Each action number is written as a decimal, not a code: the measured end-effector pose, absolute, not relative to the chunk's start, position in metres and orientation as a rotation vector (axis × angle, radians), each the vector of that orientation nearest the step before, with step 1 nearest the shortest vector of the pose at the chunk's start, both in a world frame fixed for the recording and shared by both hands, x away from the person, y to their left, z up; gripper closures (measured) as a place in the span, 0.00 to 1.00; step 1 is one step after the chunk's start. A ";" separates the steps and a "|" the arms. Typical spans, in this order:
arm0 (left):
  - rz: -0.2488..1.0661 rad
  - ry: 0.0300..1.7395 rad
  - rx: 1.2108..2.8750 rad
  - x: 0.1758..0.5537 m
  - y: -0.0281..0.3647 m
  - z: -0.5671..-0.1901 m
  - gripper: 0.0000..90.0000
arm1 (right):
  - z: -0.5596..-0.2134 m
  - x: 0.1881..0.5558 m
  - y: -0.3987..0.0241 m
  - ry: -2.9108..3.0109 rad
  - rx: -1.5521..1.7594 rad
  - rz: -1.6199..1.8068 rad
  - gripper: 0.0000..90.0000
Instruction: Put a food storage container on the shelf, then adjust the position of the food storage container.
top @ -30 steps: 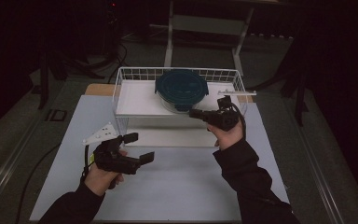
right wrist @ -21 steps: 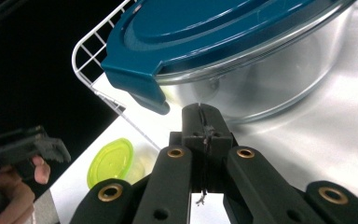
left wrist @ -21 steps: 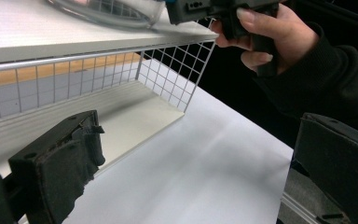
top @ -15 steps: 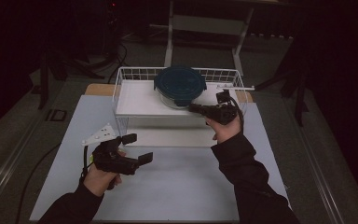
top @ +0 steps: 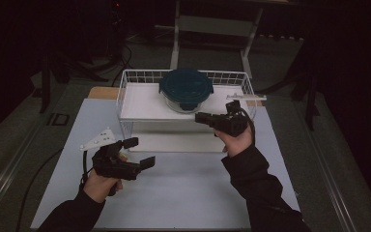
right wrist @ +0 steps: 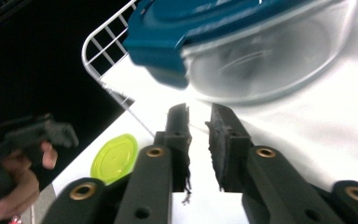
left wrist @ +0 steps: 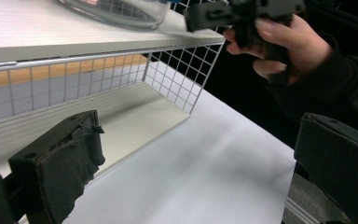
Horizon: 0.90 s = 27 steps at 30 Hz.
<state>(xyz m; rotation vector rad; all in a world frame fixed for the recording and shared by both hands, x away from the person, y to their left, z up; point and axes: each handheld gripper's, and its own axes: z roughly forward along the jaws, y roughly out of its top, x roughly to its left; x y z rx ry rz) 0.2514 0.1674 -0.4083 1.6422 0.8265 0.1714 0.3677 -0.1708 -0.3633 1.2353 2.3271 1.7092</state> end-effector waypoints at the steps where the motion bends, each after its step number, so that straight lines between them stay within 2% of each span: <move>1: 0.165 0.826 1.645 0.252 0.169 -0.408 0.00 | -0.364 0.365 -0.171 2.326 1.229 1.710 0.80; 7: 0.202 0.824 1.703 0.250 0.173 -0.407 0.01 | -0.368 0.343 -0.178 2.309 1.153 1.746 0.50; 10: 0.222 0.815 1.715 0.249 0.176 -0.406 0.01 | -0.370 0.332 -0.182 2.321 1.073 1.780 0.31; 15: 0.258 0.803 1.720 0.246 0.185 -0.404 0.02 | -0.373 0.319 -0.189 2.324 1.031 1.814 0.23; 21: 0.282 0.826 1.700 0.242 0.208 -0.405 0.07 | -0.376 0.302 -0.193 2.313 0.948 1.818 0.20; 24: 0.299 0.837 1.686 0.238 0.224 -0.405 0.14 | -0.377 0.292 -0.198 2.308 0.931 1.815 0.19; 27: 0.329 0.855 1.689 0.234 0.238 -0.407 0.16 | -0.380 0.285 -0.202 2.307 0.922 1.803 0.19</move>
